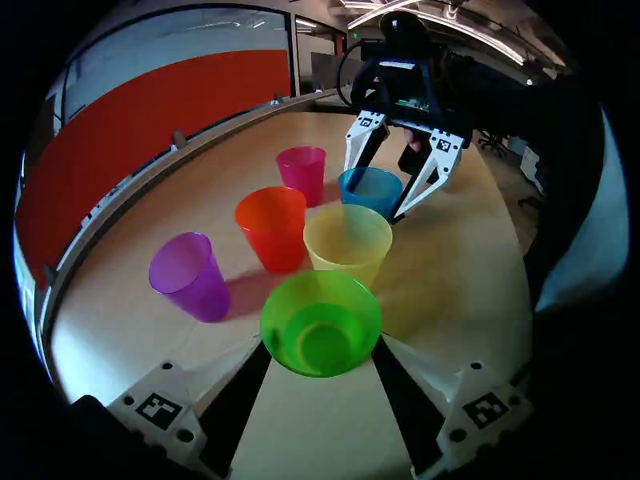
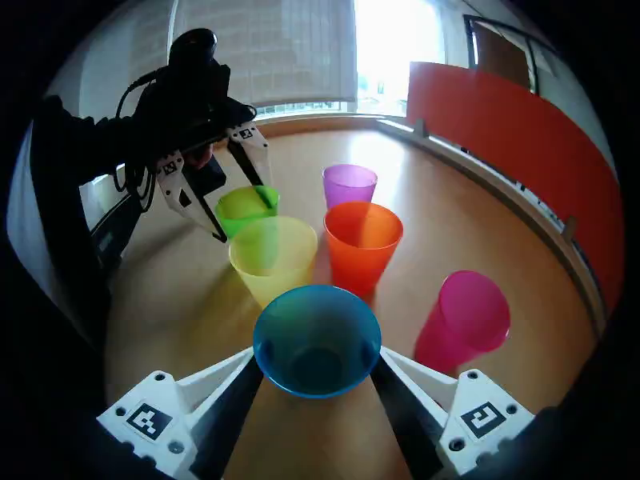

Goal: Pour water

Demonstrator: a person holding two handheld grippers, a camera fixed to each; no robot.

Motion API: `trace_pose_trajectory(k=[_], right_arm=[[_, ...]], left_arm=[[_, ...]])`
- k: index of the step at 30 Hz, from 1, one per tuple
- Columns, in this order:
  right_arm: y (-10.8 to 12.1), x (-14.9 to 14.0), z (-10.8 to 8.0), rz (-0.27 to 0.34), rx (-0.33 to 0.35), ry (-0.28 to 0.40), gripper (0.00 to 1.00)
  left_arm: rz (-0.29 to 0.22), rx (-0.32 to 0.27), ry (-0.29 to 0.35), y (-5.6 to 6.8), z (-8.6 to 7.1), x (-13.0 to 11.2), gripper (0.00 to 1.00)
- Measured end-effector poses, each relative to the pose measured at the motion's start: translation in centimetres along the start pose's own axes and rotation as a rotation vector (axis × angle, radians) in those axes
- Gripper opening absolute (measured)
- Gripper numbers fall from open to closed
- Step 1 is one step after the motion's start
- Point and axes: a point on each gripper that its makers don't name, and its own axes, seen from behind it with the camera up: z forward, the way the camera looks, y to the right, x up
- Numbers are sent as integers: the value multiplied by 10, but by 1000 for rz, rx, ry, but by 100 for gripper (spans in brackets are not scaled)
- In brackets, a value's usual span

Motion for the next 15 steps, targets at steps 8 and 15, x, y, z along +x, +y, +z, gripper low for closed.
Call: trace_pose_trajectory(k=[8, 15], right_arm=[[-2, -4, 1, -18, -1, -13, 97], [0, -7, -1, -14, -10, -19, 97]], left_arm=[[-7, -7, -27, 0, -1, -6, 86], [-7, 1, -34, -2, -3, -7, 86]])
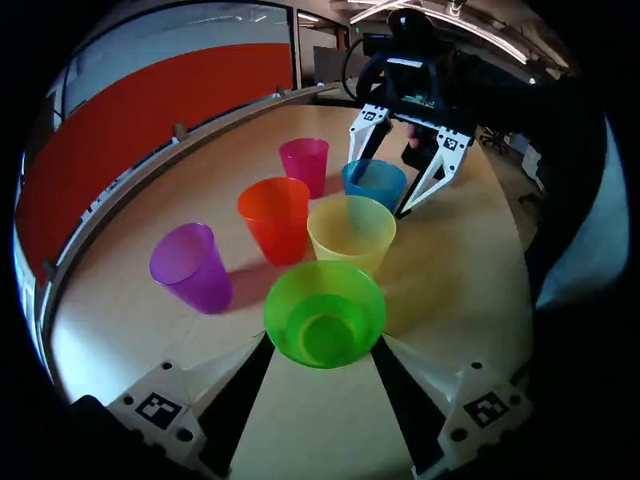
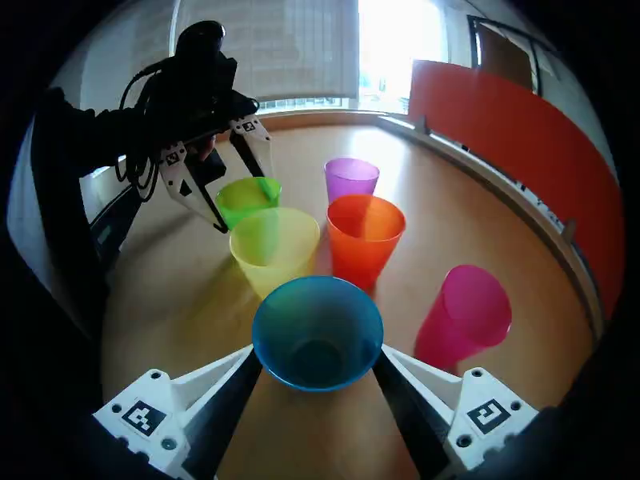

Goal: Pour water

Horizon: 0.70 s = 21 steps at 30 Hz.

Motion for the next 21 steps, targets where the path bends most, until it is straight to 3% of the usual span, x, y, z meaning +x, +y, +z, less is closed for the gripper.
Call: trace_pose_trajectory(k=[21], right_arm=[[3, -19, -25, 11, -74, -12, 97]], left_arm=[[22, 68, -32, -6, -26, -16, 86]])
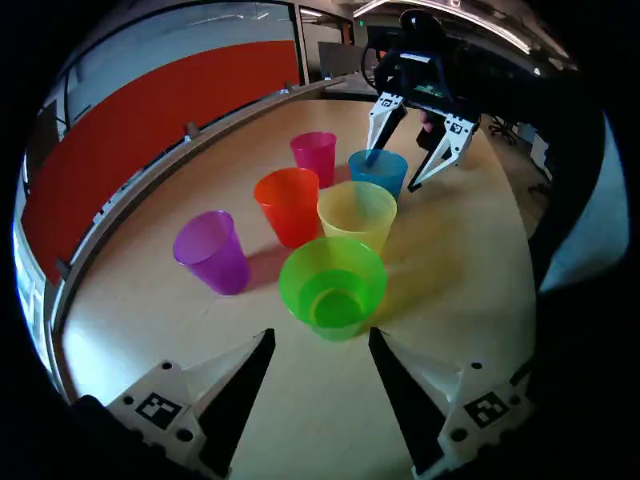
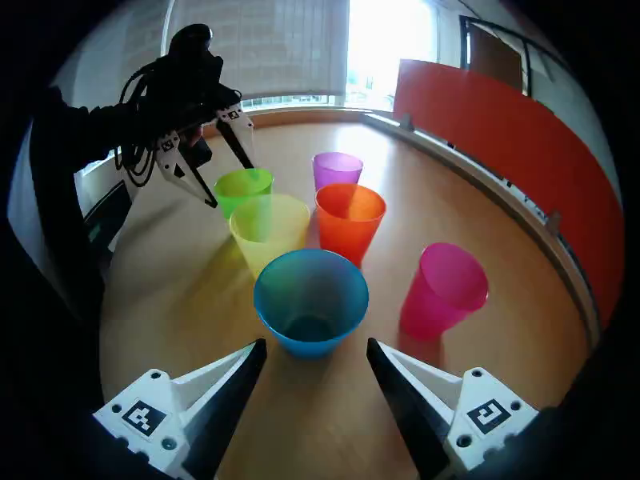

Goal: Pour water

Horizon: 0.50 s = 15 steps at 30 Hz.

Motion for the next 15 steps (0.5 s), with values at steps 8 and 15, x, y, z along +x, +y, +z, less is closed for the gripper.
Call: trace_pose_trajectory(k=[8, 15], right_arm=[[-1, -7, -15, 14, -38, 3, 97], [-1, -10, -27, 49, -82, 8, 97]], left_arm=[[-18, 51, -12, -7, -15, -10, 86], [-45, 87, -5, -8, -26, -18, 86]])
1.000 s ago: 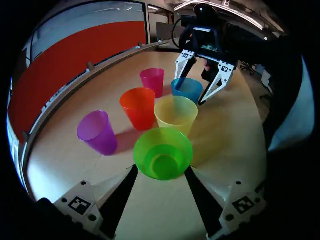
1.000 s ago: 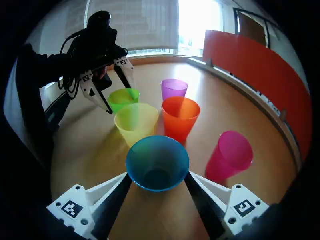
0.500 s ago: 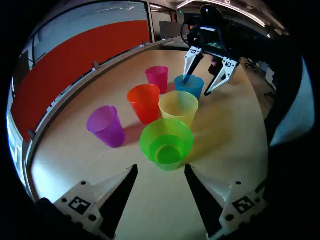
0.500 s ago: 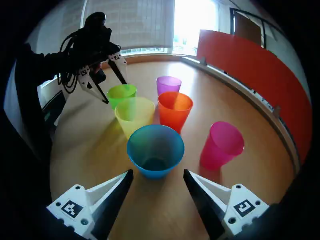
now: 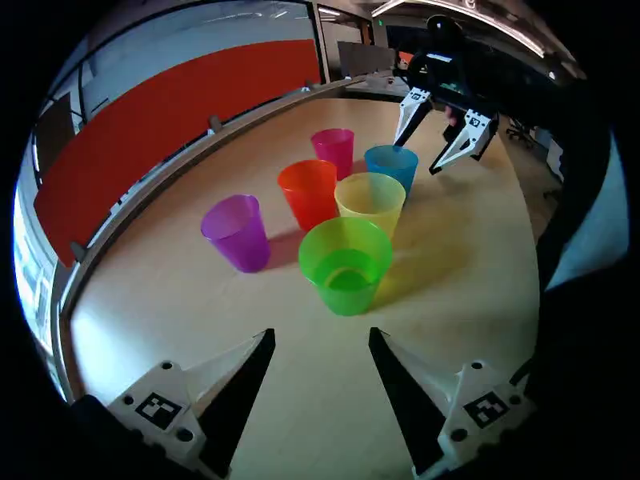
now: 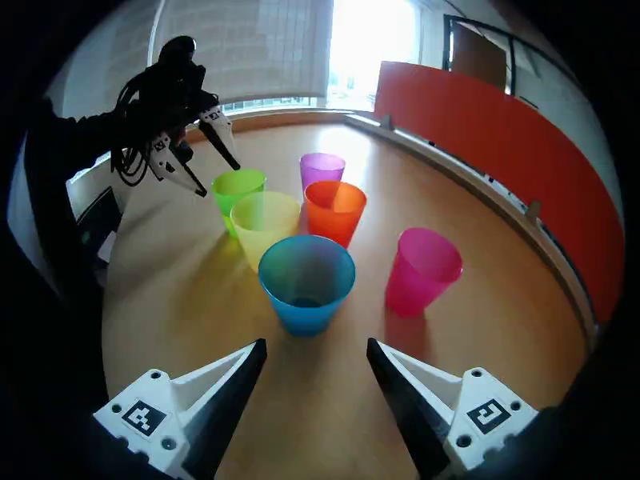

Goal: Pour water

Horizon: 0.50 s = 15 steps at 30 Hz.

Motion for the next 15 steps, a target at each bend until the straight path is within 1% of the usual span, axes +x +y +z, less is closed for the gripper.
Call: trace_pose_trajectory(k=[3, 6, 10, 12, 15], right_arm=[[0, 1, -4, 27, -17, 5, 97], [2, 1, -8, 57, -41, 10, 97], [7, 0, -13, 97, -86, 12, 97], [8, -1, -15, 119, -105, 13, 97], [10, -2, -18, 154, -131, 17, 97]], left_arm=[[-28, 20, 6, -3, -3, -3, 86], [-73, 48, 14, -9, -5, -6, 86], [-149, 143, 24, -33, -8, -13, 86], [-190, 181, 27, -43, -10, -18, 86], [-235, 204, 45, -48, -13, -20, 86]])
